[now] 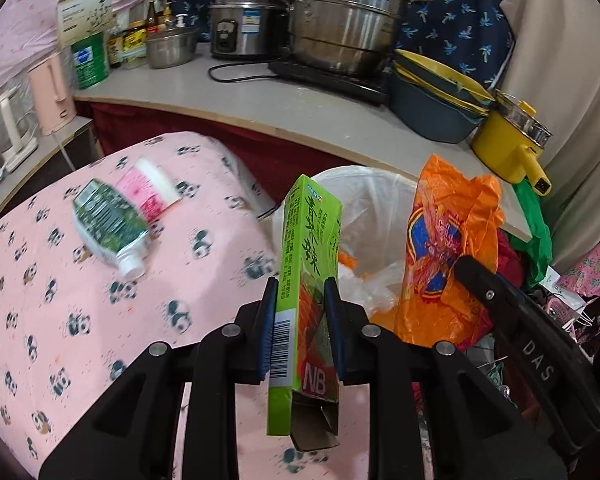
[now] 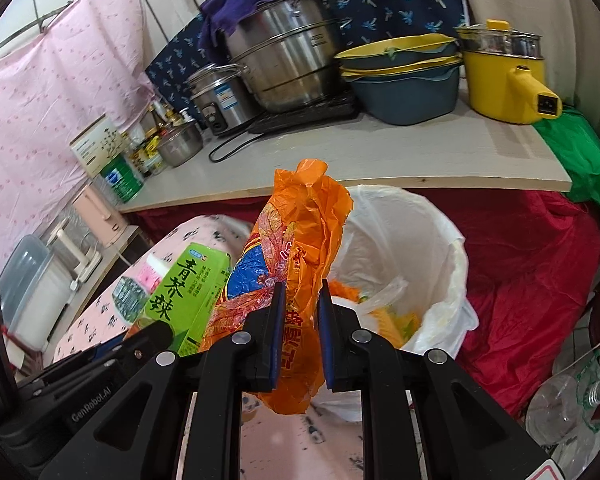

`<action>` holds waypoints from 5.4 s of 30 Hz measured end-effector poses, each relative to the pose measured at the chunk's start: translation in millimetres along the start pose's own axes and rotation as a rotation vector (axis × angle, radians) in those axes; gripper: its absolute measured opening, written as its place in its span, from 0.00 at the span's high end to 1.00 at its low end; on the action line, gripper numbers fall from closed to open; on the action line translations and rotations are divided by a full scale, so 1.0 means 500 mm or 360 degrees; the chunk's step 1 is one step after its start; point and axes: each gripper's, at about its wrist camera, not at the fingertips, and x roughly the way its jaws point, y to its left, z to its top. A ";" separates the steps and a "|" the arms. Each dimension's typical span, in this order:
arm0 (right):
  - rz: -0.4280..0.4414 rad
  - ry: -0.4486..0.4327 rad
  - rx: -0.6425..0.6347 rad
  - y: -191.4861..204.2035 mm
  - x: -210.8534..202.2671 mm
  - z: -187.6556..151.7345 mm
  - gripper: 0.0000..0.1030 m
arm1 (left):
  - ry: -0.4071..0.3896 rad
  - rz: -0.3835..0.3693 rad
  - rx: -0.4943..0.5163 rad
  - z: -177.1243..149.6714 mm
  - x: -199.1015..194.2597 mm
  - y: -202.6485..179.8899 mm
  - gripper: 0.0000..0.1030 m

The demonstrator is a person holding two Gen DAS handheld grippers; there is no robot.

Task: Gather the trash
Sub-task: 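Open the left tool to drop the green carton while the right tool releases the orange bag, then move both open tools back over the squeeze pouch and pink cup, then grasp the pouch spout with the right tool while the left tool grasps the pink cup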

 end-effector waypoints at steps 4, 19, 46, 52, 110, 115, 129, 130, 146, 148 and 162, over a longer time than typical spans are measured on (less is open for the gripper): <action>-0.0040 -0.0008 0.0046 -0.035 0.005 0.009 0.86 | 0.0027 -0.0048 0.0046 0.018 0.032 -0.031 0.78; -0.0134 -0.0009 0.0144 -0.092 0.039 0.019 0.86 | 0.0101 -0.0211 0.0076 0.053 0.121 -0.065 0.77; -0.0141 -0.0005 0.0052 -0.032 0.097 0.039 0.74 | -0.0036 0.0061 -0.0081 0.063 0.087 0.048 0.42; -0.0096 0.0003 -0.0002 0.007 0.092 0.037 0.68 | -0.0063 0.0104 -0.0148 0.058 0.074 0.078 0.33; 0.0255 0.0483 -0.0537 0.447 0.298 -0.167 0.62 | -0.0035 0.0561 -0.0610 -0.088 -0.019 0.523 0.22; 0.0255 0.0490 -0.0544 0.461 0.321 -0.167 0.62 | -0.0035 0.0557 -0.0623 -0.084 -0.010 0.537 0.22; 0.0234 0.0464 -0.0514 0.461 0.355 -0.151 0.57 | -0.0020 0.0542 -0.0608 -0.082 0.010 0.536 0.22; 0.0239 0.0470 -0.0510 0.461 0.358 -0.152 0.57 | -0.0019 0.0543 -0.0608 -0.081 0.011 0.536 0.22; 0.0352 0.0329 -0.0443 0.431 0.271 -0.113 0.74 | -0.0029 0.0506 -0.0575 -0.067 0.002 0.488 0.22; 0.0364 0.0303 -0.0422 0.421 0.250 -0.101 0.74 | -0.0035 0.0496 -0.0556 -0.066 -0.003 0.470 0.22; 0.0356 0.0152 -0.0311 0.314 0.119 -0.047 0.74 | -0.0078 0.0410 -0.0457 -0.050 -0.039 0.352 0.22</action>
